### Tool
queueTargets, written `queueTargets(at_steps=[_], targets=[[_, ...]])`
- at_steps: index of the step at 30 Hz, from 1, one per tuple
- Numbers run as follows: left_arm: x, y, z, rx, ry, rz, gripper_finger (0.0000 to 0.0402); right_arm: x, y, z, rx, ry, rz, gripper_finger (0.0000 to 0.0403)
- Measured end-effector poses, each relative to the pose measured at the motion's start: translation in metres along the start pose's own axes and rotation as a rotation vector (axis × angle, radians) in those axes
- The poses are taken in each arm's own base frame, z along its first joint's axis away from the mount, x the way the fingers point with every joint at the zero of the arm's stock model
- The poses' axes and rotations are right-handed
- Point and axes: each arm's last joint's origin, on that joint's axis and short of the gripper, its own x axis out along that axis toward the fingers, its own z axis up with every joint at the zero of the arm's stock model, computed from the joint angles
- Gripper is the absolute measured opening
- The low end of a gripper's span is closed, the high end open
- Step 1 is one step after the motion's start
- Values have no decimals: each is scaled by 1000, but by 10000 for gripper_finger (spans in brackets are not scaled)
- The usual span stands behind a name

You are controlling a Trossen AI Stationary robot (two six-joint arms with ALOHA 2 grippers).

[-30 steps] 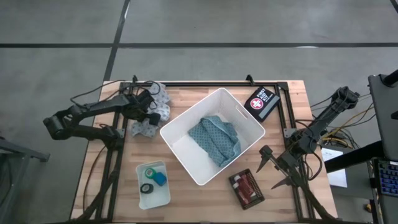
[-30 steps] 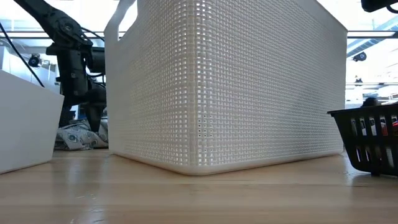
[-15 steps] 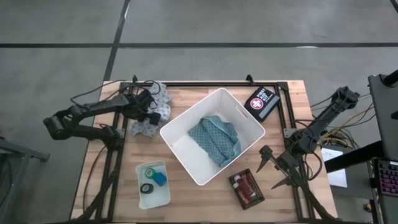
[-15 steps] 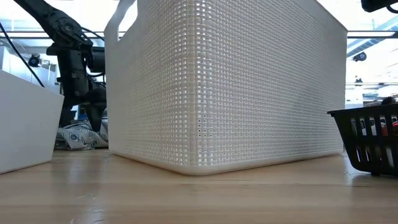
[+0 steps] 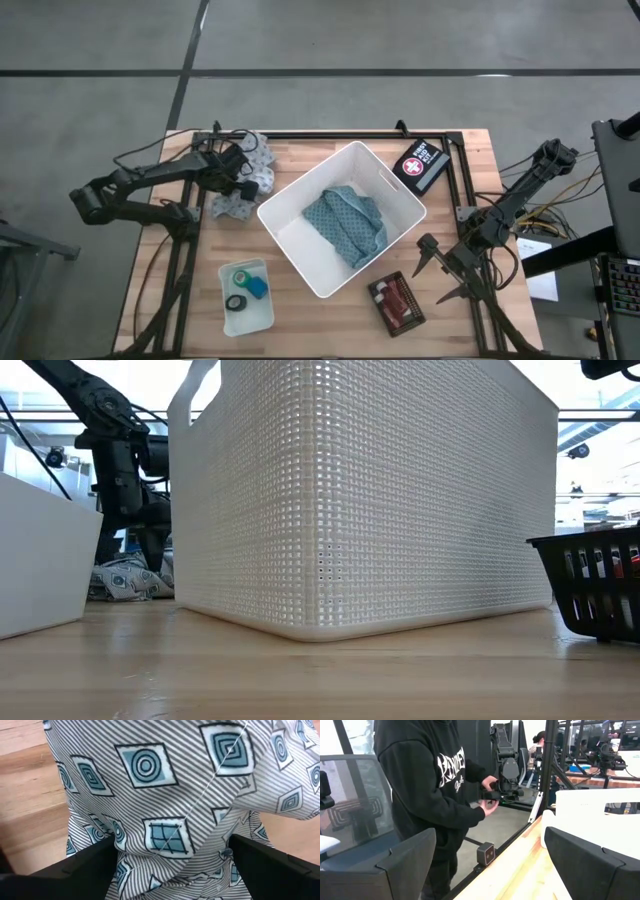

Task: Pick & place medical supplies in basket/bin
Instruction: Put the white patient gown into the white laundry bin

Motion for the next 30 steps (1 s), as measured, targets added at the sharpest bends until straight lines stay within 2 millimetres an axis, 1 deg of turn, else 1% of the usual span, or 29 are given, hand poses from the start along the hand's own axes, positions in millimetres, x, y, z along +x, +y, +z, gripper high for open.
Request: queueTargets(at_steps=[7,12,15,22,30], targets=[[2,1,-1,-3,2,2,370,0,0,0,0,0,0,368],[15,8,-11,0,21,25,363,0,0,0,0,-1,0,368],[19,11,-15,-20,23,31,359,0,0,0,0,-1,0,368],[18,11,-13,-26,-7,60,357,0,0,0,0,-1,0,368],[19,11,-12,-84,-33,79,357,0,0,0,0,0,0,368]])
